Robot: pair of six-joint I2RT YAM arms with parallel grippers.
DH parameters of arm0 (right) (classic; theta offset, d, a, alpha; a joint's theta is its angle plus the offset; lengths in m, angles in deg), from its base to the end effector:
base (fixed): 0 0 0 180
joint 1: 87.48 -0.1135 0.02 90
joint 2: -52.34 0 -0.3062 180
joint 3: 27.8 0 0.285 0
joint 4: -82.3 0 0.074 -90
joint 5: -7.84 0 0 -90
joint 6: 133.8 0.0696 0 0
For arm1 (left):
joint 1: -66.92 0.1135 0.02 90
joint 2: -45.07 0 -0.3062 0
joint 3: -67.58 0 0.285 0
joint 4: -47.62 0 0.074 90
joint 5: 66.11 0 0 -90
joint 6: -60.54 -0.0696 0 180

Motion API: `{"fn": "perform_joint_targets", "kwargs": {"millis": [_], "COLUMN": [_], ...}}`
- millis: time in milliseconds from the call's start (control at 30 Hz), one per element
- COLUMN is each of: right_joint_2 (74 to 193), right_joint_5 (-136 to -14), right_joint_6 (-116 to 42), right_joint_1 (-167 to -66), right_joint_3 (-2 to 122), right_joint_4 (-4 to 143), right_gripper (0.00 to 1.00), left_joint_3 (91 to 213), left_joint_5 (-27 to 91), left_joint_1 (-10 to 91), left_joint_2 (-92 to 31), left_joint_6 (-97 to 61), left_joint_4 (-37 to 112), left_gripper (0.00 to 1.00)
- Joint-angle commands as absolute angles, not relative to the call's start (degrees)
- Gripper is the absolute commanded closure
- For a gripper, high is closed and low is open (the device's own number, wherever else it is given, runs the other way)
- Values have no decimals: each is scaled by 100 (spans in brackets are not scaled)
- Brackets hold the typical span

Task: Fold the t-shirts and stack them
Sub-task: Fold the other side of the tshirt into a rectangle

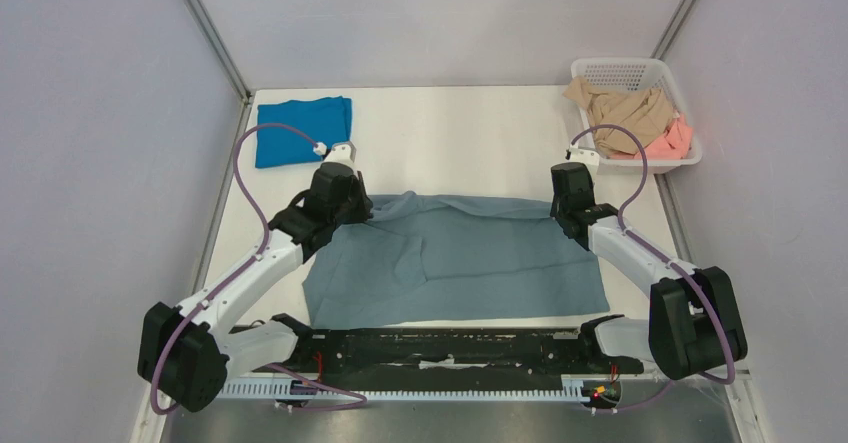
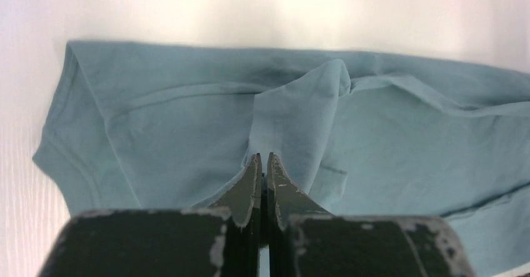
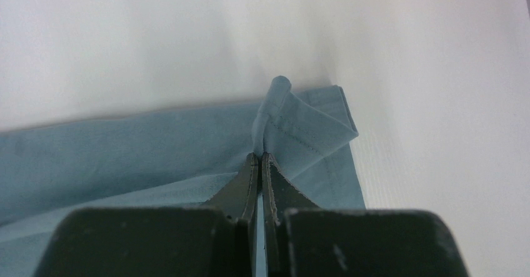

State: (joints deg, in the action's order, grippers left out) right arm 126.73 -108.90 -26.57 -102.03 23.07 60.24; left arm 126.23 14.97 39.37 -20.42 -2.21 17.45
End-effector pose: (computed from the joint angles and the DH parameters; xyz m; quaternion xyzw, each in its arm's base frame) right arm 0.2927 0.0436 0.1974 0.1084 0.8984 -0.1052 0.4123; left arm 0.2621 -0.1245 0.2722 -0.0324 0.8924 -0.1429 0.4269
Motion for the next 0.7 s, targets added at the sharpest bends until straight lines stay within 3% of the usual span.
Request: {"fn": "perform_joint_targets", "kwargs": {"millis": [0, 467, 667], "right_joint_2": [12311, 11991, 11879], "right_joint_5": [-10885, -10810, -10856], "right_joint_6": [-2790, -2934, -2977], "right_joint_1": [-10233, -10233, -10238], "right_joint_3": [2212, 2320, 2470], "right_joint_4": [5882, 5380, 5059], "right_gripper": [100, 100, 99], "left_joint_3": [12282, 11987, 11885], "left_joint_5": [1198, 370, 913], "left_joint_1": [3821, 3774, 3770], "left_joint_2": [-1419, -174, 54], "left_joint_6": [279, 834, 969], "left_joint_4": [1394, 456, 479], "left_gripper": [98, 98, 98]}}
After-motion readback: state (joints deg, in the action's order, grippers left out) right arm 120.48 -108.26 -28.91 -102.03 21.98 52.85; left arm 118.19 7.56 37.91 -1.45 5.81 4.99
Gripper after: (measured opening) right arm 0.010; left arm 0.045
